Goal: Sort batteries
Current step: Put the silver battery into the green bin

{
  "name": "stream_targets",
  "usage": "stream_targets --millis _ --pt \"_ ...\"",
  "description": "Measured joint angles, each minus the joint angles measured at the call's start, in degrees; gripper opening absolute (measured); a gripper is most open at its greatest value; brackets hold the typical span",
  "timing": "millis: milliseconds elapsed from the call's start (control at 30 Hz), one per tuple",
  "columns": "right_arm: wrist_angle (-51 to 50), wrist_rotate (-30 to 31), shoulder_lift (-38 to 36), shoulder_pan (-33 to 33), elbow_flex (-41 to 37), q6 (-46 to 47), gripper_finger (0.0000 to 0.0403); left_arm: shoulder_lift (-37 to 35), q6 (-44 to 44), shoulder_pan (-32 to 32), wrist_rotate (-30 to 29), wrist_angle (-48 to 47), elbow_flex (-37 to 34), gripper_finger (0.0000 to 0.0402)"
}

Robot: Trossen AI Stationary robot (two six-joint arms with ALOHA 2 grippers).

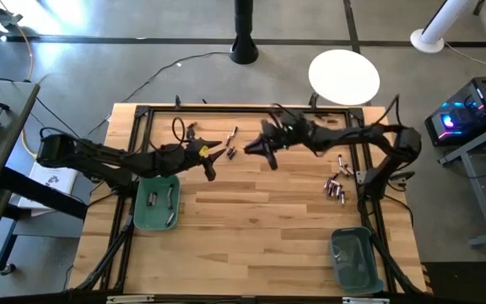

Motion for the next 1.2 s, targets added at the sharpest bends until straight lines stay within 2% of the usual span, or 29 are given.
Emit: stream_targets --millis 167,300,400,533,767,933,1033,1200 --pt "26.31 6.64 1.95 2.39 -12.95 9.74 0.0019 1.79 -0.88 0.79 1.41 3.91 0.00 0.0129" --pt "38.73 10.04 3.77 3.79 -15.91 11.70 0.0019 3.03 -3.17 5.82 11.46 11.21 -2.45 0.0129" --pt "39.99 8.99 5.36 4.68 -15.10 11.69 0.0019 4.60 -7.15 11.12 18.73 19.30 -6.39 0.0129" --pt "42.94 6.06 7.62 4.98 -11.65 11.82 0.0019 7.06 -9.93 14.34 24.05 28.56 -9.32 0.0130" --pt "44.00 3.42 13.78 5.27 -4.01 13.18 0.0019 11.33 -12.84 14.73 24.16 30.58 -8.24 0.0130" --pt "43.83 3.10 14.55 4.87 -1.51 13.20 0.0019 14.37 -11.53 14.71 26.91 31.42 -7.91 0.0134" --pt "43.87 3.12 14.46 4.82 -0.91 13.32 0.0019 15.56 -11.44 14.66 27.38 32.31 -7.91 0.0152" --pt "41.53 4.58 14.42 4.82 -0.70 13.10 0.0019 16.61 -10.80 14.62 27.41 34.35 -7.91 0.0205"
